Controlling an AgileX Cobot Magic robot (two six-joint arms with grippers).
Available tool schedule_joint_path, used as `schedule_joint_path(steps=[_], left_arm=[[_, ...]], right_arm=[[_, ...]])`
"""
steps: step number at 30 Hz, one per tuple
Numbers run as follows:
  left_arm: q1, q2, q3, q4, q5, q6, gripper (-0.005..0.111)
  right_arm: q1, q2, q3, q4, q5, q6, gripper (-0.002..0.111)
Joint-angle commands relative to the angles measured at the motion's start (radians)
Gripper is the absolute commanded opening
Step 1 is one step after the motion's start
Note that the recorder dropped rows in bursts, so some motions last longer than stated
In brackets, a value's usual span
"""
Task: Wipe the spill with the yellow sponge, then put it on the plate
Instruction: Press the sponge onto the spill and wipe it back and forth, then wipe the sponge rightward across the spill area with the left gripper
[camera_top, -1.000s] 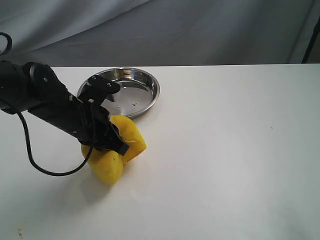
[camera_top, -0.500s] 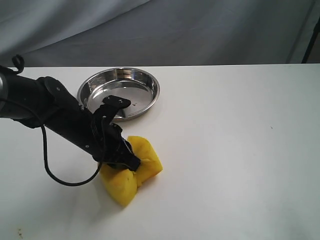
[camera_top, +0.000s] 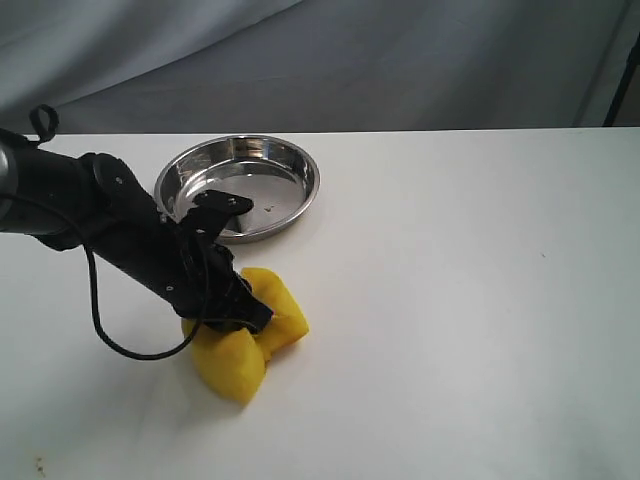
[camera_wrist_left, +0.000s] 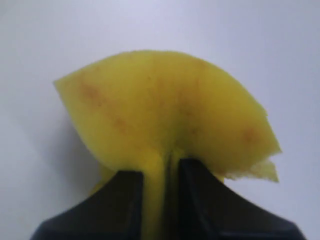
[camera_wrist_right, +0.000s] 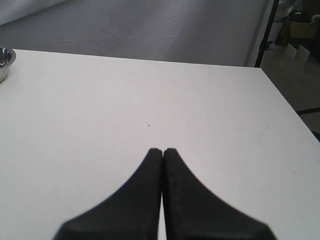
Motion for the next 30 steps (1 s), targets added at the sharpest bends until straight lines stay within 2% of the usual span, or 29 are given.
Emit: schedule_joint_path(steps=[1, 8, 17, 22, 28, 30], left_arm=[[0.097, 0.052, 0.013, 0.150, -0.041, -0.069, 0.000], [0.247, 0.058, 0.013, 0.150, -0.004, -0.069, 0.000], [0.376, 0.037, 0.013, 0.150, 0.022, -0.066, 0.000], [0.418, -0.010, 0.013, 0.150, 0.045, -0.066, 0.000], [0.423, -0.165, 0.013, 0.137, 0.036, -0.067, 0.000], [0.423, -0.167, 0.013, 0.120, 0.037, -0.067, 0.000]], right_arm=[[0.001, -0.005, 0.004, -0.007, -0.004, 0.005, 0.000], [0.001, -0.005, 0.004, -0.007, -0.004, 0.005, 0.000], [0.001, -0.005, 0.004, -0.007, -0.004, 0.005, 0.000], [0.001, -0.005, 0.004, -0.007, -0.004, 0.005, 0.000], [0.001, -0.005, 0.004, -0.007, -0.004, 0.005, 0.000], [0.001, -0.005, 0.004, -0.007, -0.004, 0.005, 0.000]])
